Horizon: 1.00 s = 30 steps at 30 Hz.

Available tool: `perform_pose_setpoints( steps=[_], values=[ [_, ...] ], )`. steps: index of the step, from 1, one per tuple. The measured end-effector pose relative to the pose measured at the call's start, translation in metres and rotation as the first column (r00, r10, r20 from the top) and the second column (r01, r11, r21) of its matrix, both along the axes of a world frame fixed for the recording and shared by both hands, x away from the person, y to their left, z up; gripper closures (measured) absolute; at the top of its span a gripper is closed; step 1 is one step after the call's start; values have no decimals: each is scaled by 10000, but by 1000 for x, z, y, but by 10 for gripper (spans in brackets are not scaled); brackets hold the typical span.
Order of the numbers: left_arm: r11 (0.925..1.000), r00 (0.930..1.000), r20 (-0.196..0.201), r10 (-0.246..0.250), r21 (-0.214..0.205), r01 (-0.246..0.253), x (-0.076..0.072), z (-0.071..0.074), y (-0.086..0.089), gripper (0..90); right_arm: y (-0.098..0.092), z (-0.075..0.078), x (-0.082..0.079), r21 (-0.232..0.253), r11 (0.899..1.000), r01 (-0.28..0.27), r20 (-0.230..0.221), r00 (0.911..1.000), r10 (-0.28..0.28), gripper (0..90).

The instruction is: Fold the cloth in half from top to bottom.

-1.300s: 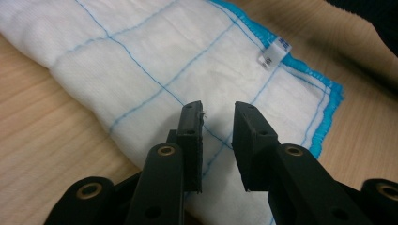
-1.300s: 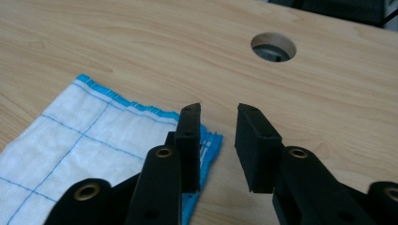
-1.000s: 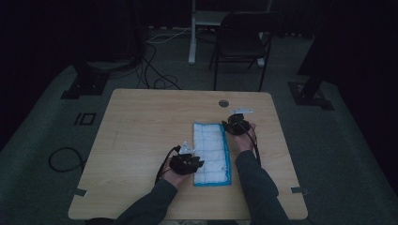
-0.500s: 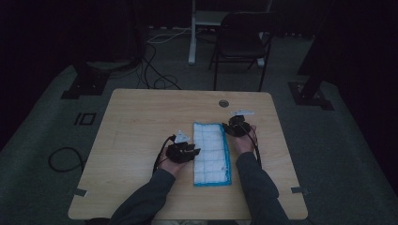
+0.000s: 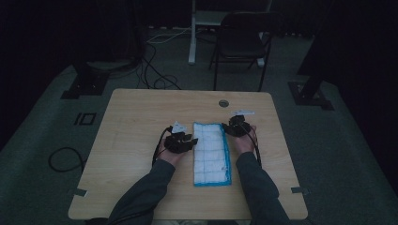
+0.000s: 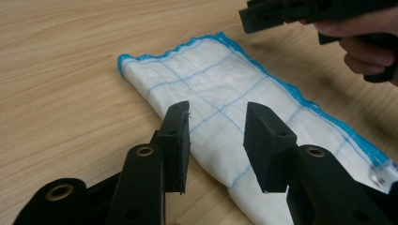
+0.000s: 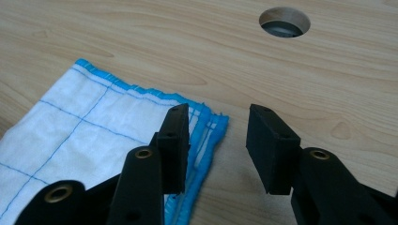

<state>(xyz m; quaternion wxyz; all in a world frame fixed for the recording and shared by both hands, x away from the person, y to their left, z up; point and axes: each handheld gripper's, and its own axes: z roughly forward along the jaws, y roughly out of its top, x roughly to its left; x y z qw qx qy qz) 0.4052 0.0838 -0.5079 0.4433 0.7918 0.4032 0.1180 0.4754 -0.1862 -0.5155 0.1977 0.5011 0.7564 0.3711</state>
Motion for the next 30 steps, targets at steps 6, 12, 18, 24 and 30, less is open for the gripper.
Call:
perform_pose_setpoints(
  steps=[6,12,18,24,30],
  values=[
    [9999,9999,4,156,37,-156,10,0,0,611,1,-2,0,-16,10000,-65,-106,9999,64,589],
    [9994,9994,-11,347,80,-347,20,-2,-2,610,2,-4,1,21,10000,-79,-168,9998,79,585],
    [9970,9967,-265,768,157,-764,33,-9,-3,610,5,-9,1,109,9999,-97,-292,9995,100,572],
    [9937,9913,-718,1101,303,-1082,48,-18,-7,607,10,-14,3,79,10000,13,-486,9988,-10,544],
    [9891,9844,-1057,1408,589,-1351,58,-25,-13,593,13,-21,6,-29,9998,214,-779,9967,-215,527]
  ],
)
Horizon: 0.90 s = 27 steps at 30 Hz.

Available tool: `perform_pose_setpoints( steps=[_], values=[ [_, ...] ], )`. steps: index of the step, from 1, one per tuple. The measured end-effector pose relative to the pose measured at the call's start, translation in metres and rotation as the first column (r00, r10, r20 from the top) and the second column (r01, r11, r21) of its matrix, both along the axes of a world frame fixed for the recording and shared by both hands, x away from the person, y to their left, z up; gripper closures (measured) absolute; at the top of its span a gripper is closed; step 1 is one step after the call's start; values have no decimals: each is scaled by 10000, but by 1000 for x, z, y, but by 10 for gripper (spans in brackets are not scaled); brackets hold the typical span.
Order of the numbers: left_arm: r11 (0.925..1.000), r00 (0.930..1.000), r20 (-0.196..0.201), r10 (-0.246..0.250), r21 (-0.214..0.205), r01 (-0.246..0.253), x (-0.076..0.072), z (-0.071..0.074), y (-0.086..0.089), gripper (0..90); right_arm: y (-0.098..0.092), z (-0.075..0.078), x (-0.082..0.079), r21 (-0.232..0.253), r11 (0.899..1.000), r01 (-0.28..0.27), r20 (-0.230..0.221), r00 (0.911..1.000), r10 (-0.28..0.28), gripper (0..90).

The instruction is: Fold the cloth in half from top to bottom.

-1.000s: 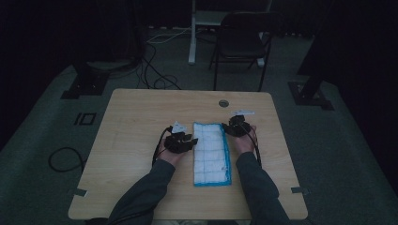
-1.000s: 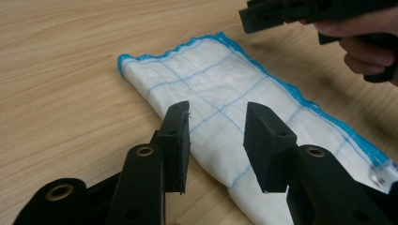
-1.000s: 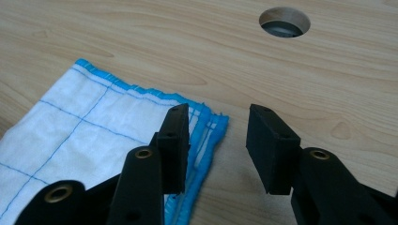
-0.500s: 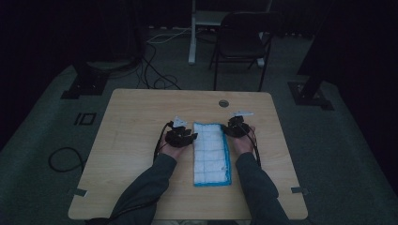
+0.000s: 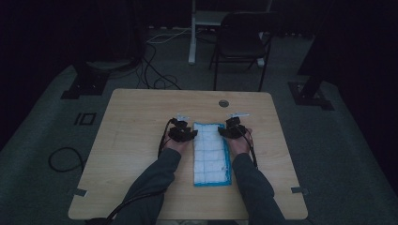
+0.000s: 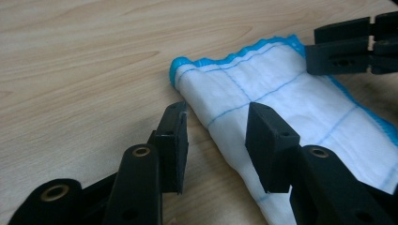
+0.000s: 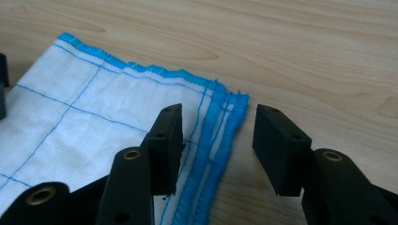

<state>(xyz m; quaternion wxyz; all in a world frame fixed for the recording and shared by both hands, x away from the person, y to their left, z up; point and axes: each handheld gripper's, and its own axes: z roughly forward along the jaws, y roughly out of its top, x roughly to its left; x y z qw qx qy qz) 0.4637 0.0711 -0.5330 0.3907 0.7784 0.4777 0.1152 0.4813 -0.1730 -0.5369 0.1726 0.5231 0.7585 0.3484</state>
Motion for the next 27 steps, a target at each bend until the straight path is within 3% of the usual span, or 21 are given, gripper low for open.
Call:
perform_pose_setpoints(
  steps=[4,7,13,16,20,22,27],
  values=[
    [9998,9998,-165,87,203,-84,3,-5,-2,592,3,-1,0,-204,9998,-16,21,10000,16,526],
    [9998,9999,-31,100,153,-100,4,-7,-2,591,7,-1,-1,-574,9983,-96,112,9999,102,529],
    [9999,10000,28,-64,95,64,7,-8,-5,595,7,-1,-1,-318,9995,-33,-1,10000,33,567],
    [9992,9998,0,-221,335,221,8,-6,-10,653,8,0,-2,-337,9993,-130,-46,9999,129,621],
    [9987,9994,-161,-318,388,324,10,-6,-13,797,9,1,-2,-282,9993,-227,-173,9996,222,714],
    [9974,9984,-356,-450,544,469,13,-4,-16,837,9,1,-2,-56,9997,-245,-366,9990,242,789],
    [9952,9970,-617,-475,829,525,18,0,-21,862,9,2,-2,-56,9995,-295,-483,9984,292,831]
  ],
)
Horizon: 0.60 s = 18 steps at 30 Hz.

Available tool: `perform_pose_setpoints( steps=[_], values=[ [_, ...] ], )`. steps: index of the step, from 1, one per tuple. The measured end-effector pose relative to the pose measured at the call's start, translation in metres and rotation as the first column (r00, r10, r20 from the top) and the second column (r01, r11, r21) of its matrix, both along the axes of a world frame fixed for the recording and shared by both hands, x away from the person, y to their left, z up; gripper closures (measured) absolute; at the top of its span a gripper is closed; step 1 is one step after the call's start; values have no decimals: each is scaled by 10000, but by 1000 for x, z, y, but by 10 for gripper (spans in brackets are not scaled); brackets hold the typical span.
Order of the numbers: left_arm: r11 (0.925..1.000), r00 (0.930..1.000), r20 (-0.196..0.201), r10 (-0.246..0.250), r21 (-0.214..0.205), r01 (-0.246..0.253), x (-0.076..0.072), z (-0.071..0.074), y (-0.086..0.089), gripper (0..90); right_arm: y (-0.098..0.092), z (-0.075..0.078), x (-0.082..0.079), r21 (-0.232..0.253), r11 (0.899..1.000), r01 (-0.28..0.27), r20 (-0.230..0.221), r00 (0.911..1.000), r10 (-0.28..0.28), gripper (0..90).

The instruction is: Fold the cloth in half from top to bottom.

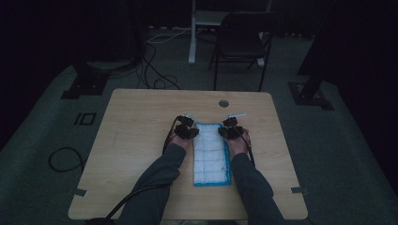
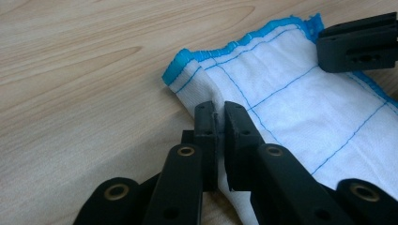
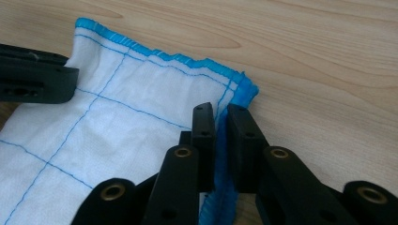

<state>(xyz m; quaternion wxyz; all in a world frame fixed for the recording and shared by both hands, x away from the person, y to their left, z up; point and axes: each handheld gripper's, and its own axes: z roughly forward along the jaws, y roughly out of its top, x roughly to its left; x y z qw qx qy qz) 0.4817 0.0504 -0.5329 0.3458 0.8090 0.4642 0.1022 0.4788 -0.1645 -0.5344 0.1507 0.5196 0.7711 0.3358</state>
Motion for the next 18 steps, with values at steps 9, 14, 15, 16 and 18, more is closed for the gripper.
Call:
perform_pose_setpoints(
  steps=[9,14,15,16,18],
  values=[
    [9998,9998,-98,-148,145,149,3,5,-1,878,-3,1,-2,47,10000,7,193,9998,-8,849],
    [9998,9999,146,-81,-198,84,1,13,-1,880,-5,6,-4,10,9999,-103,419,9991,102,851],
    [9996,9998,182,-93,-281,98,1,15,0,881,-6,8,-4,-3,9999,-144,437,9989,144,851],
    [9994,9997,227,-89,-341,96,0,16,0,881,-7,9,-5,-23,9998,-175,452,9988,176,851],
    [9989,9992,381,-103,-449,120,-2,20,0,880,-8,11,-5,22,9998,-177,502,9986,175,851]
  ],
)
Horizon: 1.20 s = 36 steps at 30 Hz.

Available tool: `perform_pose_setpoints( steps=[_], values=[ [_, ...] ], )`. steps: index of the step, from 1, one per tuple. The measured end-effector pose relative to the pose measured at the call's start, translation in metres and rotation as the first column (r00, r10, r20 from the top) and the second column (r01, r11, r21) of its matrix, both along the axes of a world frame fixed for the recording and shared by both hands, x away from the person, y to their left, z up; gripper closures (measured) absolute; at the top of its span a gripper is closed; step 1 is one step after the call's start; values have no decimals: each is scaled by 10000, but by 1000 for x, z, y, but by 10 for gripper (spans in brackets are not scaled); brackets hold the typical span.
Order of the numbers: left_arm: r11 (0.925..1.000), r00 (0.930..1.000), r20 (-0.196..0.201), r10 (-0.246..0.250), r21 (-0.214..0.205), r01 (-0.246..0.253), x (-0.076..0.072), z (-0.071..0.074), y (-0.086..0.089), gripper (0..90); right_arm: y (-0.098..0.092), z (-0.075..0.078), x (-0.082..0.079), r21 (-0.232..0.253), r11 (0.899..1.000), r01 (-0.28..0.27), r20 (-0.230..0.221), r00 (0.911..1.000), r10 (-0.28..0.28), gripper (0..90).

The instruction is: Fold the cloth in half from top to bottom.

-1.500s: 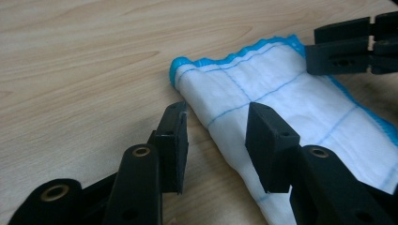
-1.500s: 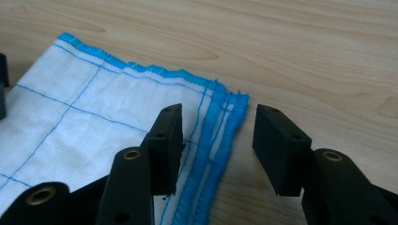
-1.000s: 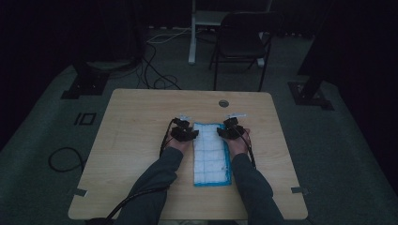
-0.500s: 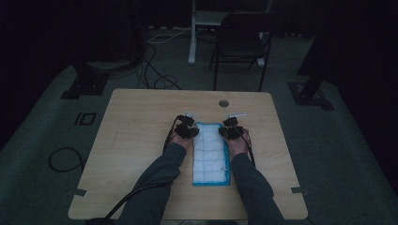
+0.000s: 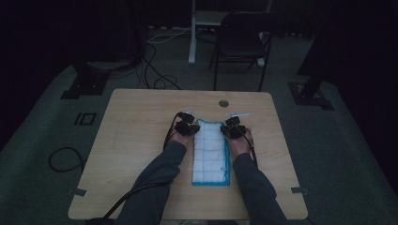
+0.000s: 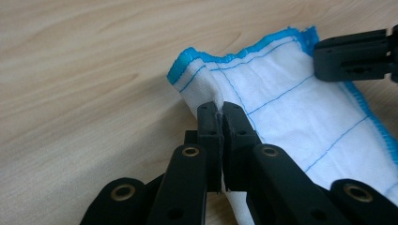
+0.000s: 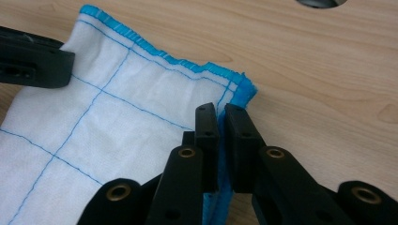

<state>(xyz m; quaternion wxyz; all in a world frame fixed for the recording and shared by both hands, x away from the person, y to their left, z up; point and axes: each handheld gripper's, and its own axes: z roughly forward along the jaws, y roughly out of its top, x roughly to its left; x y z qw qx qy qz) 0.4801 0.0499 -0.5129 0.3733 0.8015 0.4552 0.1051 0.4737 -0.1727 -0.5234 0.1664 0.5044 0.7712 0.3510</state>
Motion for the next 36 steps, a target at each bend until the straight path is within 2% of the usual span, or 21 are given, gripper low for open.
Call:
perform_pose_setpoints(
  steps=[19,27,30,36],
  values=[
    [9977,9964,763,-374,-543,416,-14,22,6,879,-12,21,-16,662,9971,-367,691,9971,321,851],
    [9965,9940,1025,-382,-698,455,-15,31,6,879,-14,29,-22,731,9966,-387,997,9945,313,851],
    [9962,9932,1079,-433,-703,511,-17,31,6,878,-14,31,-24,723,9965,-429,1017,9942,354,851],
    [9941,9943,998,-376,-972,473,-23,27,11,876,-14,30,-29,905,9948,-478,1079,9934,379,851]
  ],
)
